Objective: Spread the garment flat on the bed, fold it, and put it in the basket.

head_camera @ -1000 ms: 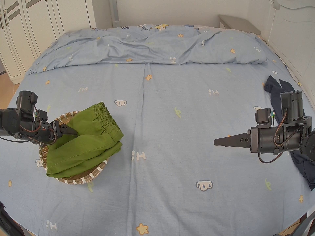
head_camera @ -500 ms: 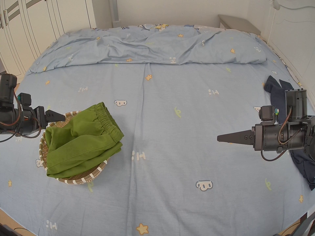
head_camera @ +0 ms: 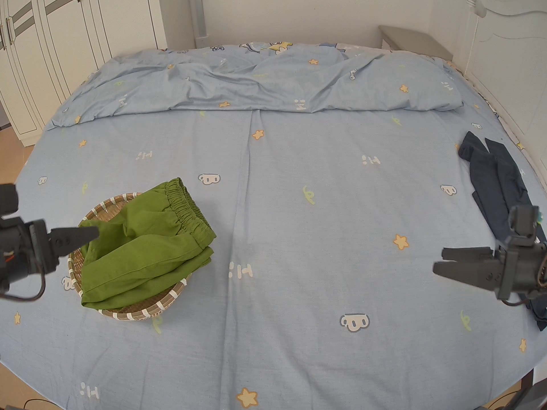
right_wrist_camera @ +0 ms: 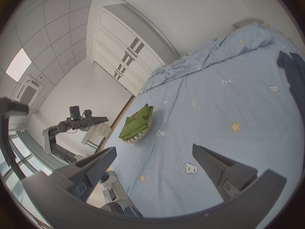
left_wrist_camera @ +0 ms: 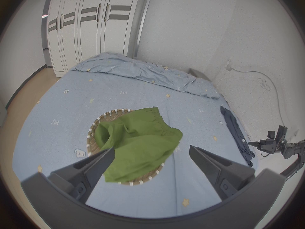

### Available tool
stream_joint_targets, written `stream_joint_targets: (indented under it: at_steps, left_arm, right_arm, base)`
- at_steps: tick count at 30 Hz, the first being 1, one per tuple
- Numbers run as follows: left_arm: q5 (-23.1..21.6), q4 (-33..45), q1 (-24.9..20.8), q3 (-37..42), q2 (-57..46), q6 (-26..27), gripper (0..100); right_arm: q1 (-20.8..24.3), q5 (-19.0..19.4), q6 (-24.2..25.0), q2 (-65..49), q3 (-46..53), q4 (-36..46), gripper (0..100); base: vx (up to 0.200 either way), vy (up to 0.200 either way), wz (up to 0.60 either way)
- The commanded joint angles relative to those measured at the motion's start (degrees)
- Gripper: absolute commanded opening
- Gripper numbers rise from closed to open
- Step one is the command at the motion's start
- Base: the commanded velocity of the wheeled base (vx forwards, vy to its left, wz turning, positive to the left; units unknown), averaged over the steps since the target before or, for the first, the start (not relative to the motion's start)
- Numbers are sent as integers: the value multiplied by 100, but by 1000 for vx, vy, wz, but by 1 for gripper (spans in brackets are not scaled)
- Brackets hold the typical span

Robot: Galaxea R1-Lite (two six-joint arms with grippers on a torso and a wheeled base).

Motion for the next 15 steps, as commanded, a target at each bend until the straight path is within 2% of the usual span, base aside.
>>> stream_joint_targets:
  at_steps: [1,7,12,14,15]
  left_arm:
    - [638,744,-797,1156,-2780,-531,100]
    - [620,1650,161,1288,-4310,-628,100]
    - [629,1852,768,1718,-5232,-575,100]
    - [620,1852,891,1877,-5399,-540,100]
    - [629,1702,1128,2369,-5848,-179,100]
  right_arm:
    - [-314,-87,-339,-2747,1634,103,100]
    - [-815,-87,-313,-4338,2100,955,100]
    - [-1044,-96,-313,-5560,2065,2045,100]
    - [-1070,-96,-313,-5779,2056,2221,100]
    - [-1149,-96,-304,-6166,2091,2449,100]
  base:
    - [0,0,0]
    - [0,0,0]
    - [0,0,0]
    - [0,0,0]
    - [0,0,0]
